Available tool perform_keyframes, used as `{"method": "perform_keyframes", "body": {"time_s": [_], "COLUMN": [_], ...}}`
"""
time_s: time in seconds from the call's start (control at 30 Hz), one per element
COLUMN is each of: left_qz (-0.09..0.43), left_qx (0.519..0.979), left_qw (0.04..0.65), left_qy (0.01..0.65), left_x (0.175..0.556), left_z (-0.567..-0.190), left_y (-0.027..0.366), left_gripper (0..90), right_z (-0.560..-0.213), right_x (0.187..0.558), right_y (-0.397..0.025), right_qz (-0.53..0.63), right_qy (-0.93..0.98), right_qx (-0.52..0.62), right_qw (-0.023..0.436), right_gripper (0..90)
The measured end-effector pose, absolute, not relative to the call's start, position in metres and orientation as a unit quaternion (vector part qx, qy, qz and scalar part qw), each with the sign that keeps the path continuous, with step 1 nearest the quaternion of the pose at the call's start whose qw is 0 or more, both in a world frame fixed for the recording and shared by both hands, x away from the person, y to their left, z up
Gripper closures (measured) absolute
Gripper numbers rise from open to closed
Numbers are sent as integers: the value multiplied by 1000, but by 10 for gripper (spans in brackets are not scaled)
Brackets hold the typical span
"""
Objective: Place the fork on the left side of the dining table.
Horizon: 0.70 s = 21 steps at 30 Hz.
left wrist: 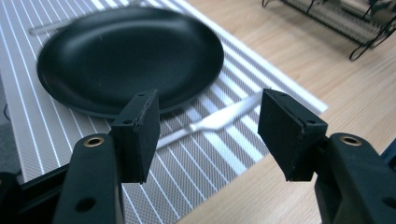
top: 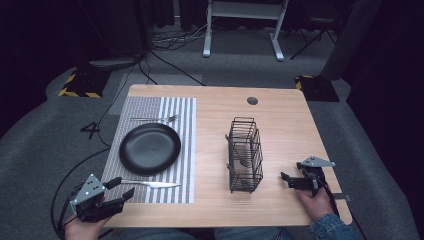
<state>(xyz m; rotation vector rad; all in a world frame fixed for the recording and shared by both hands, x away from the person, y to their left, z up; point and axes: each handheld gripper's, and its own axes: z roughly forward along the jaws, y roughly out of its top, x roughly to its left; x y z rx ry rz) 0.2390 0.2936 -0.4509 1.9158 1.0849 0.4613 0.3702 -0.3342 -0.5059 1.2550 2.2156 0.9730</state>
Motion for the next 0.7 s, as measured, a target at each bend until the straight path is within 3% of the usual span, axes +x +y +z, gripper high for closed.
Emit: {"method": "perform_keyframes", "body": {"time_s": [0.37,0.7], "left_qz": [153,170], "left_qx": [790,801], "left_qw": [395,380], "left_qy": [444,430], "left_x": [233,229], "left_z": [-491,-513], "left_y": [292,287], "left_gripper": [390,362], "right_z": [-506,-506], "right_x": [370,371], "right_y": [-334,-334], "right_qz": [349,344], "right_qy": [795,794], "right_qx": [450,456], "right_qw": [207,208], "right_gripper": [185,146]}}
